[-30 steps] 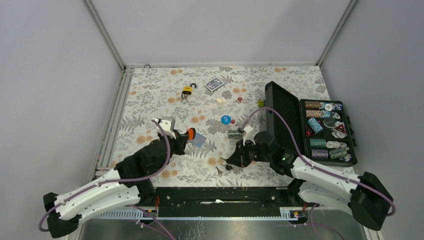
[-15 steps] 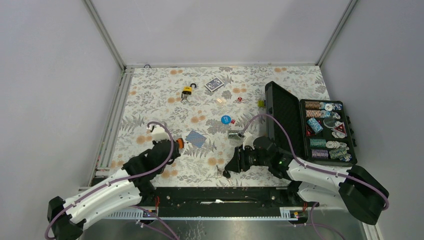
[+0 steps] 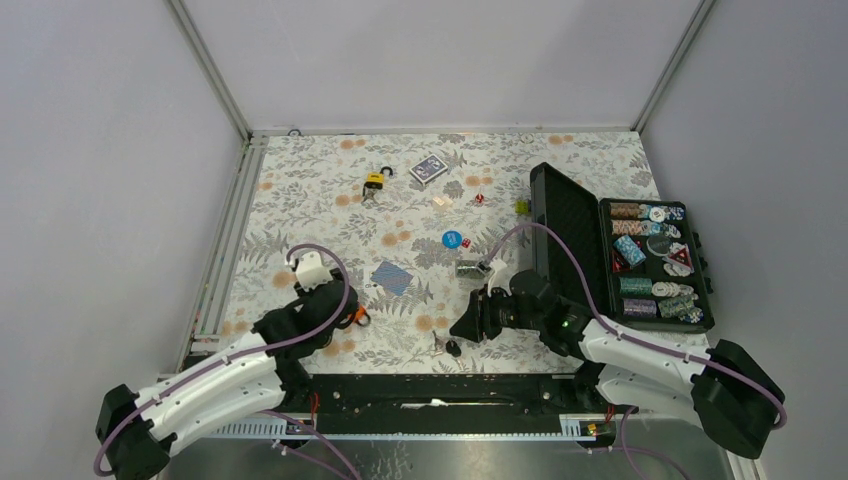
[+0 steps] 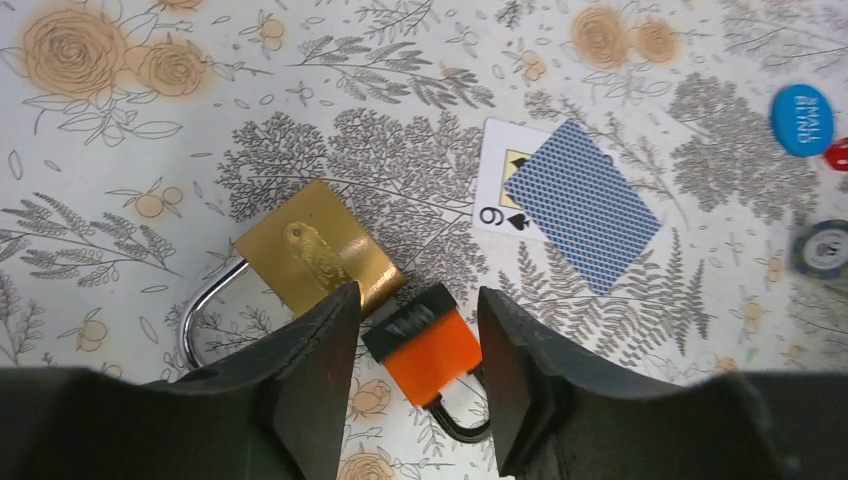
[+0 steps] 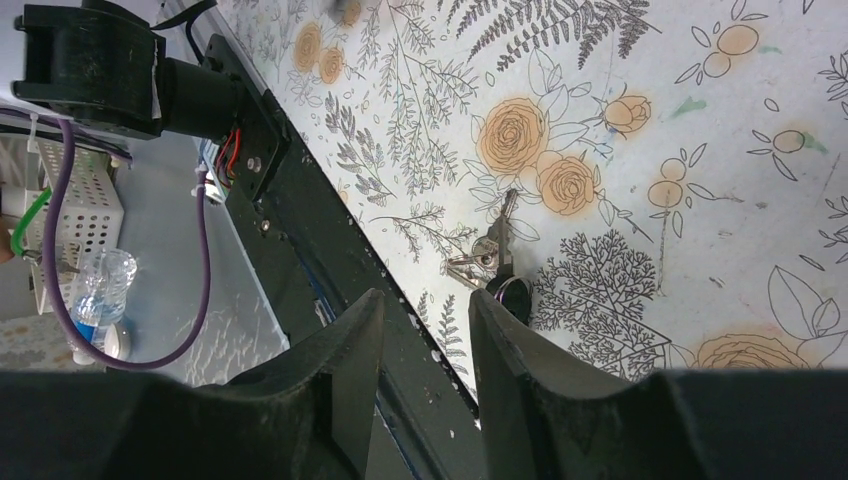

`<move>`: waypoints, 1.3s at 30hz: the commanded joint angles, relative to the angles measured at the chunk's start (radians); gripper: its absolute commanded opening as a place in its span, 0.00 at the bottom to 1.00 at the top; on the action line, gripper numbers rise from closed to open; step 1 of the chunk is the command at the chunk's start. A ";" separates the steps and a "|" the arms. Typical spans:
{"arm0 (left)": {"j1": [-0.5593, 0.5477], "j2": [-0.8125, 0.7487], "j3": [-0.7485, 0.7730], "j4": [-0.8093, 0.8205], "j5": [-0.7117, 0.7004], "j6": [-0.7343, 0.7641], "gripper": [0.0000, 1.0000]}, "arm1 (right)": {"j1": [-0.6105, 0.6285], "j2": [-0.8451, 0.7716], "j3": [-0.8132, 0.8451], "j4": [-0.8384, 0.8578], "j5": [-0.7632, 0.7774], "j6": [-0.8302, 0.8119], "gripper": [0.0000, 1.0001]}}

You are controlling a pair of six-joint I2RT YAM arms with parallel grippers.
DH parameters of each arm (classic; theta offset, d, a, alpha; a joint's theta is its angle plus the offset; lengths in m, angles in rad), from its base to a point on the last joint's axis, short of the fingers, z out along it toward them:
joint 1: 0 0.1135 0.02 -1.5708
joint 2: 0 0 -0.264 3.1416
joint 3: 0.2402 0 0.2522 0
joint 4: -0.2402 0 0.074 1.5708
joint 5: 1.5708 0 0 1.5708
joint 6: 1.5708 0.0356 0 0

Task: Lock with the key
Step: Place the lock at the center of the board, then pick up the lock from the center of the board.

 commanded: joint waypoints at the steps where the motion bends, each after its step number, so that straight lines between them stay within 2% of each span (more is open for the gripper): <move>1: 0.010 0.030 0.023 -0.019 -0.050 -0.052 0.52 | 0.007 -0.022 0.030 -0.030 0.033 -0.032 0.45; 7: 0.014 0.044 0.062 -0.039 -0.079 -0.039 0.58 | 0.007 -0.040 0.033 -0.058 0.065 -0.035 0.45; 11: 0.029 0.060 0.099 0.035 -0.072 0.065 0.66 | 0.007 -0.053 0.045 -0.083 0.074 -0.043 0.45; 15: 0.080 0.094 0.108 0.266 0.111 0.261 0.88 | 0.007 -0.063 0.060 -0.124 0.075 -0.060 0.45; 20: 0.198 0.191 0.117 0.499 0.277 0.344 0.97 | 0.006 -0.085 0.058 -0.157 0.090 -0.070 0.46; 23: 0.306 0.330 0.207 0.528 0.364 0.375 0.99 | 0.007 -0.106 0.055 -0.169 0.093 -0.063 0.46; 29: 0.493 0.687 0.539 0.447 0.567 0.455 0.99 | 0.006 -0.193 0.031 -0.189 0.100 -0.015 0.47; 33: 0.557 0.913 0.734 0.420 0.647 0.496 0.99 | 0.006 -0.281 0.025 -0.246 0.118 -0.001 0.47; 39: 0.591 1.239 1.062 0.285 0.692 0.554 0.99 | 0.006 -0.414 0.040 -0.394 0.146 0.005 0.48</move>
